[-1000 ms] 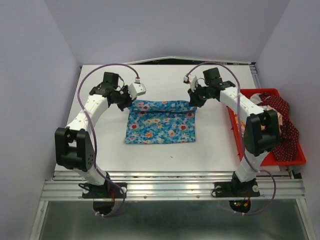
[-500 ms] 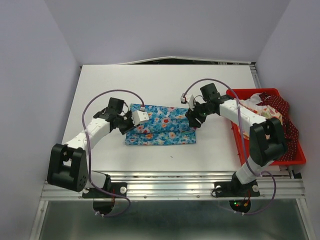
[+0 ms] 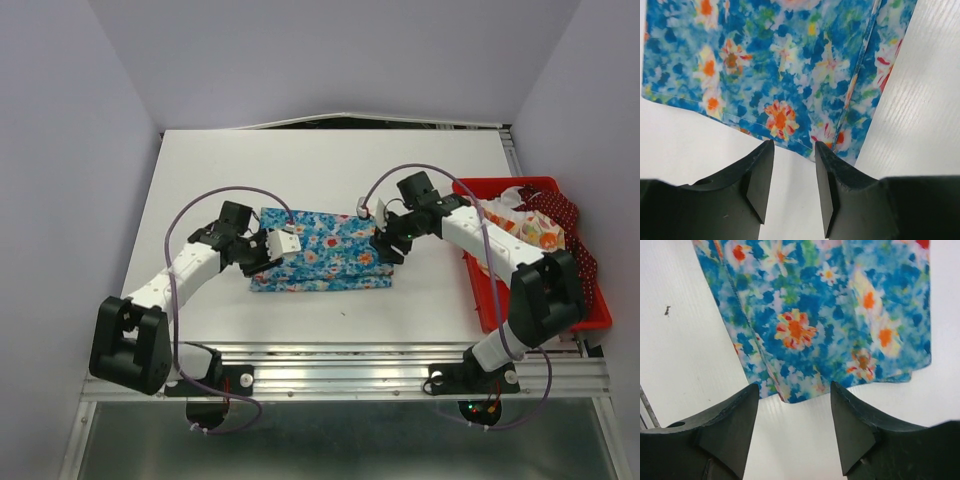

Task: Fold and stack the skirts
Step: Fold the skirt

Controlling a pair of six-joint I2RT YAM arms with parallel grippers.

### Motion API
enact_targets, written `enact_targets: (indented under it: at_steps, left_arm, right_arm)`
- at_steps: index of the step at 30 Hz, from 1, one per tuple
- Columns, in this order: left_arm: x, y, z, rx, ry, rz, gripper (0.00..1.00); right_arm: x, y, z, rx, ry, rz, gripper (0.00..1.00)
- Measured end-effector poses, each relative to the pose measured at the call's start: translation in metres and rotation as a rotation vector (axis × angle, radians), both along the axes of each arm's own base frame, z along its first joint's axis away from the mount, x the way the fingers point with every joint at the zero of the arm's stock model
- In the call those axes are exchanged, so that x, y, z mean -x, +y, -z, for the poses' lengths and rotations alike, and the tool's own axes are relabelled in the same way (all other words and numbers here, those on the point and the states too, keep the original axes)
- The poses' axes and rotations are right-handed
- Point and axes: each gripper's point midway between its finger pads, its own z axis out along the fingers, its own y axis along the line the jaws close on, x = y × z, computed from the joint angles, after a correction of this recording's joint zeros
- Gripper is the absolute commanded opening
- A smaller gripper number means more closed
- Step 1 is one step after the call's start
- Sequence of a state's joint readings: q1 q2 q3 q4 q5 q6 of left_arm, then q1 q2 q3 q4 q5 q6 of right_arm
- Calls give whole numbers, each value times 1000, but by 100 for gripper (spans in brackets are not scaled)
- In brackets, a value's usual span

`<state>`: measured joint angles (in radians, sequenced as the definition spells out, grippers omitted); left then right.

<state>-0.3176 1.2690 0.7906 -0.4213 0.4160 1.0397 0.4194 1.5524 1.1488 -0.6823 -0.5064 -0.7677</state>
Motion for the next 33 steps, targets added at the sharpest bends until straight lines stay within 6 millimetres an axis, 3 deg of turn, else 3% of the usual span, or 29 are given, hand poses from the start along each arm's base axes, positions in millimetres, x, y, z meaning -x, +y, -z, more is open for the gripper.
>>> enact_targets:
  at_steps: [5,9,15,21,23,24,25,26,28,33]
  left_arm:
    - [3,-5,21,-33,80,12,49]
    - [6,-7,28,-52,102,18,47]
    - [11,-10,45,-83,152,31,38]
    - [13,-9,54,-103,176,29,20]
    - [13,-9,55,-105,179,29,12]
    - [14,-9,55,-105,180,31,3]
    - [14,-9,55,-106,180,31,0]
    - [14,-9,55,-107,180,32,0]
    - [14,-8,55,-108,181,32,0]
    - [17,-7,47,-113,184,31,0]
  right_arm:
    - [17,18,14,37,13,-65,61]
    - [28,20,33,78,29,-81,58]
    - [19,12,63,153,27,-44,51]
    - [7,13,67,174,-17,-24,36]
    - [6,14,67,176,-26,-26,24]
    - [6,15,67,176,-28,-27,14]
    - [6,16,67,177,-32,-29,13]
    - [6,16,67,178,-35,-32,6]
    - [7,17,67,183,-37,-36,1]
    - [9,18,65,187,-29,-38,1]
